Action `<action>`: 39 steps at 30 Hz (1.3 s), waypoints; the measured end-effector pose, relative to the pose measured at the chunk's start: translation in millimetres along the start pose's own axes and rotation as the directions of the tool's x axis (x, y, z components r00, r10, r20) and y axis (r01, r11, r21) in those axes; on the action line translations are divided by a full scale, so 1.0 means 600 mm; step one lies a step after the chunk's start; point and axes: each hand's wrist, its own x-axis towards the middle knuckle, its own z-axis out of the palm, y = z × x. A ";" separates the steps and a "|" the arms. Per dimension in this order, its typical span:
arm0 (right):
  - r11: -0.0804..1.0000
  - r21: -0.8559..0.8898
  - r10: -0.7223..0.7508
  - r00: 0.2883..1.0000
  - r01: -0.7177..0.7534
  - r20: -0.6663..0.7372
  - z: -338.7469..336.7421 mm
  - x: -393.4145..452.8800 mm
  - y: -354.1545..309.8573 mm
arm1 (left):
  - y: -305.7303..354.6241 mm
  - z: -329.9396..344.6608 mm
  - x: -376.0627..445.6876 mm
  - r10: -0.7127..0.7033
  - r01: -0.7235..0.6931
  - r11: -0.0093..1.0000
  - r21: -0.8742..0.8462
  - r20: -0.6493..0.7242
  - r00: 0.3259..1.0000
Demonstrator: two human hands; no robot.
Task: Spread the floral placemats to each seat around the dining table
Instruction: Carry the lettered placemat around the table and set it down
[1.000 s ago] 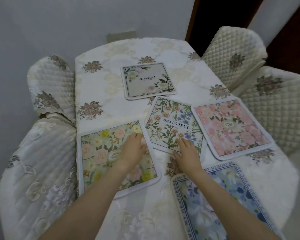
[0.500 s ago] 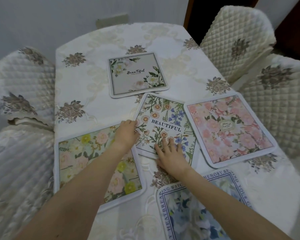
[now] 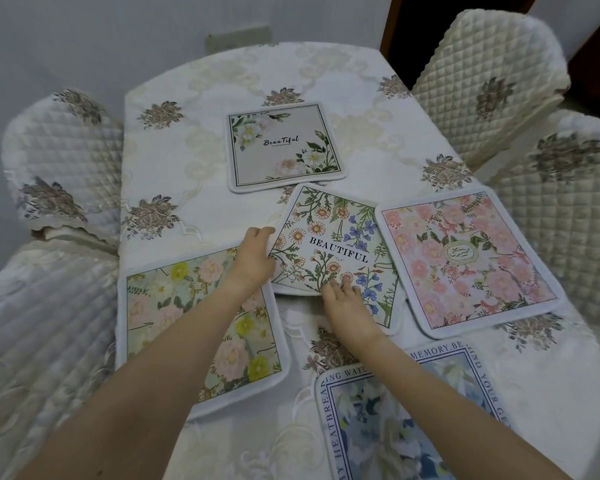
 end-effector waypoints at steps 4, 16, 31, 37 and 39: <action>0.963 0.268 0.069 0.988 -0.029 -0.140 -0.010 -0.008 0.002 | -0.002 -0.022 0.002 -0.090 0.068 0.983 -0.171 -0.125 0.988; 0.778 0.613 0.339 0.913 -0.135 -0.228 0.008 -0.010 0.024 | -0.002 -0.034 0.001 -0.255 0.211 0.894 -0.395 -0.061 0.965; 0.942 0.324 0.001 0.967 0.085 -0.255 0.040 -0.032 0.055 | 0.007 -0.012 0.023 -0.342 0.500 0.675 -0.542 0.372 0.863; 0.917 0.398 0.114 0.954 0.006 -0.276 0.022 -0.027 0.061 | 0.007 -0.031 -0.002 -0.252 0.428 0.637 -0.641 0.352 0.902; 0.918 0.396 0.142 0.947 -0.017 -0.288 0.014 -0.024 0.059 | 0.003 -0.041 -0.015 -0.254 0.417 0.615 -0.669 0.333 0.908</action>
